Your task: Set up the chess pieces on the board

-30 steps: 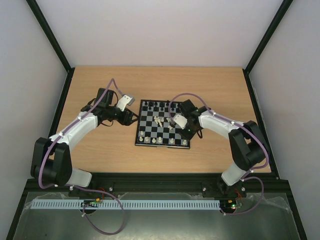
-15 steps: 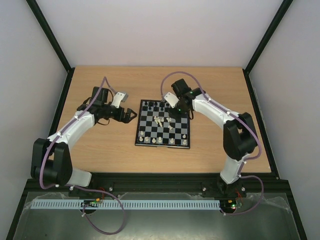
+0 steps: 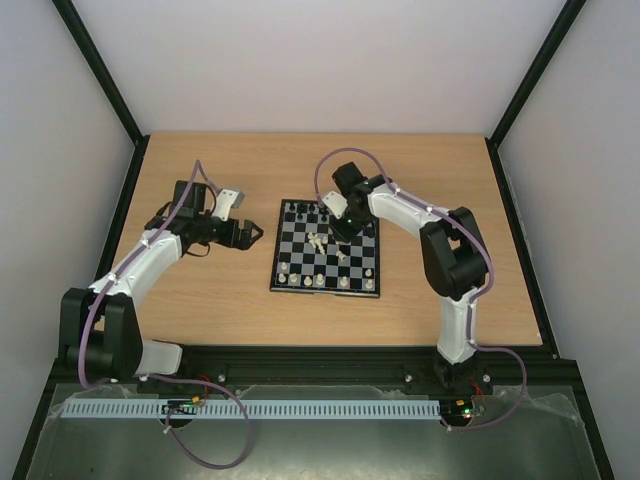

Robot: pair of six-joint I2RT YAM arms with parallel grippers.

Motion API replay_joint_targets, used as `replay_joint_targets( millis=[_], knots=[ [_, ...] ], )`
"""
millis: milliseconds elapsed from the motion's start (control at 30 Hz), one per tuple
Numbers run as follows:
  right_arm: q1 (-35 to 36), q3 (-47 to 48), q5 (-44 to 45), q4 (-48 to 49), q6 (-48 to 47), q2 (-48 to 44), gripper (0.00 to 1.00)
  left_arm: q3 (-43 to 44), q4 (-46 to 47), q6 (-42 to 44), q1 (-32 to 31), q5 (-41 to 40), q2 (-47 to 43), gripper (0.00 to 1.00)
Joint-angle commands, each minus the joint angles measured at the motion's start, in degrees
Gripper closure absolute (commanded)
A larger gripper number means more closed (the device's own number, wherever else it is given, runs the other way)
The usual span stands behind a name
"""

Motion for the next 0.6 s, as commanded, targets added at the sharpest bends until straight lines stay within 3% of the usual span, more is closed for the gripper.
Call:
replay_joint_targets(
  millis=[0, 200, 567],
  knots=[
    [-0.2, 2.2, -0.3, -2.5, 1.4, 1.9, 0.75, -1.3, 1.2, 3.0, 1.0, 1.5, -1.5, 0.01],
    [-0.2, 2.5, -0.3, -2.7, 1.3, 2.4, 0.82, -1.8, 1.8, 2.3, 2.3, 5.4, -1.9, 0.01],
    [-0.2, 0.2, 0.8, -2.4, 1.5, 1.6, 0.87, -1.4, 2.0, 1.0, 3.4, 8.6, -1.2, 0.01]
  ],
)
